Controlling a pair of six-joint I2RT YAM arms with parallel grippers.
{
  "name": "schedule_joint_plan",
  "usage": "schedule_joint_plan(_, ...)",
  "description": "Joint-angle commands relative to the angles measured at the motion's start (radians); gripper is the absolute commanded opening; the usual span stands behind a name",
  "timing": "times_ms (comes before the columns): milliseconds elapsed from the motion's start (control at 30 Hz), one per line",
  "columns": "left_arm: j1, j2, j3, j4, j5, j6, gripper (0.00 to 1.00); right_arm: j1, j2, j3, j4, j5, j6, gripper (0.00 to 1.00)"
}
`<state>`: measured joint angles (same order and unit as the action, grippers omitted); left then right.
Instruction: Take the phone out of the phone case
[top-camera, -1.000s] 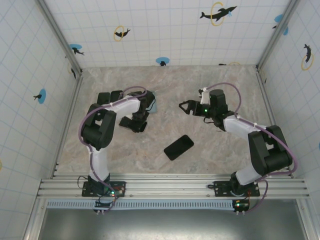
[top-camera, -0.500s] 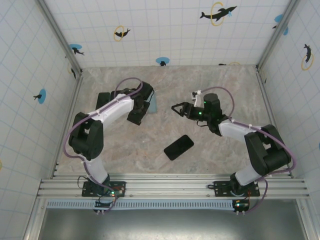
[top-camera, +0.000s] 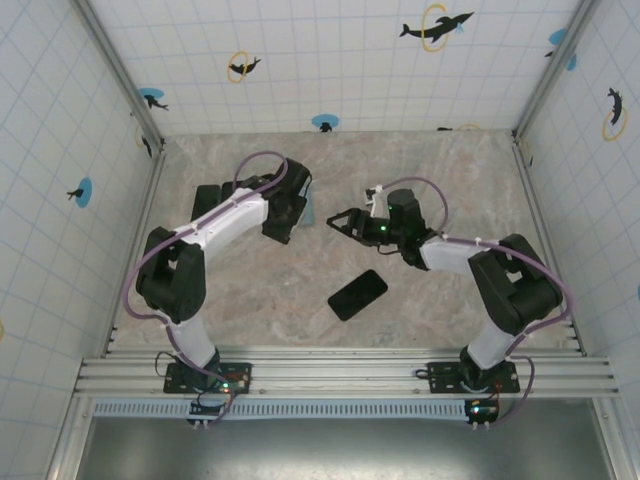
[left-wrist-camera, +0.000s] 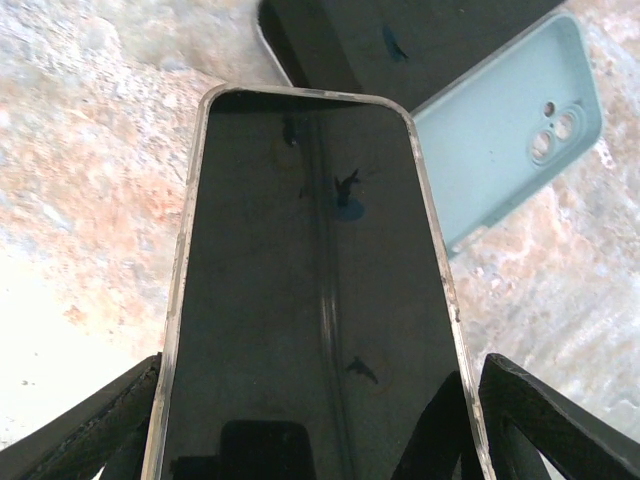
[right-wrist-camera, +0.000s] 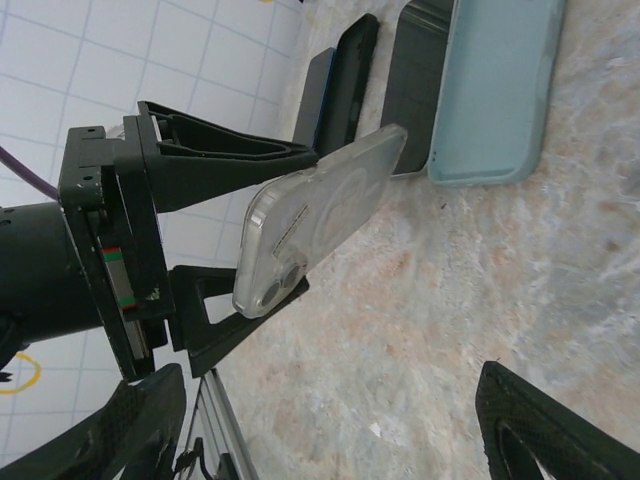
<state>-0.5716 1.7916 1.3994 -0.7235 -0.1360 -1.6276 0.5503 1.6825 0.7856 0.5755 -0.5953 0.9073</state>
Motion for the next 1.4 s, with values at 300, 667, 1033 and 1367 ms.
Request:
schedule_joint_plan(300,-0.016,-0.014,-0.036,0.006,0.047,-0.006,0.53,-0.001,0.027,0.022,0.049,-0.009,0.059,0.75)
schedule_joint_plan(667,-0.038,0.029,-0.03,0.038,0.051,0.061,0.86,-0.089,-0.058,-0.007,-0.094,0.03,-0.075,0.75)
schedule_joint_plan(1033,-0.051,0.258,0.214,-0.131,-0.033,0.166,0.98,-0.181,-0.126,-0.051,-0.149,0.033,-0.123,0.77)
schedule_joint_plan(1367,-0.048,0.375,0.301,-0.162,-0.029,0.176,0.97,-0.207,-0.124,-0.071,-0.125,0.011,-0.107,0.78)
